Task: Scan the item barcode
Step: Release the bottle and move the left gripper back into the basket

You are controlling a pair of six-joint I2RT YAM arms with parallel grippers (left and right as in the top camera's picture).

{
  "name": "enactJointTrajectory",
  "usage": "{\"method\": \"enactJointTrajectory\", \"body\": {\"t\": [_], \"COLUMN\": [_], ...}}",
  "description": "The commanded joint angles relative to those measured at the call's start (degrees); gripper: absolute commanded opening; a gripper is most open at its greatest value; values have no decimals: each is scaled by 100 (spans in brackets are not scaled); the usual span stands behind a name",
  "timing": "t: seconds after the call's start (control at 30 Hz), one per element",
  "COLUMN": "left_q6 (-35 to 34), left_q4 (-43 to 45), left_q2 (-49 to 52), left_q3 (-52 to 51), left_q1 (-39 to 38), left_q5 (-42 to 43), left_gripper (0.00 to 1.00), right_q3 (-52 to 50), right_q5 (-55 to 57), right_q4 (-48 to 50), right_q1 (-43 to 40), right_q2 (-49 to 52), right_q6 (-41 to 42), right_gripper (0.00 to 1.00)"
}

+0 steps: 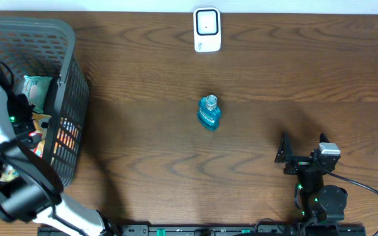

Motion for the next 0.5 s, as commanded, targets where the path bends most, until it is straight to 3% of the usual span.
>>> {"method": "enactJointTrajectory", "body": {"t": [0.0, 0.3, 0.4, 0.47], "left_q6": [-868, -876, -691, -433], "left_q4": [-232, -175, -175, -173], "left_q2": [352, 1156, 1414, 1596], "left_q3": [-48, -50, -101, -157], "left_q1": [26, 24, 24, 24], "left_q5": [-7, -468, -509, -507], "left_gripper": [98, 100, 73, 46], "right_q3": [-13, -13, -13, -13], "right_q5": [48, 48, 48, 50], "right_q4": [-11, -11, -9, -9], "right_q1": [-20, -20, -20, -20], "right_q2": [-31, -31, -31, -31], "right_q6": [-81, -81, -81, -81], "right_gripper": [99, 99, 99, 99]}}
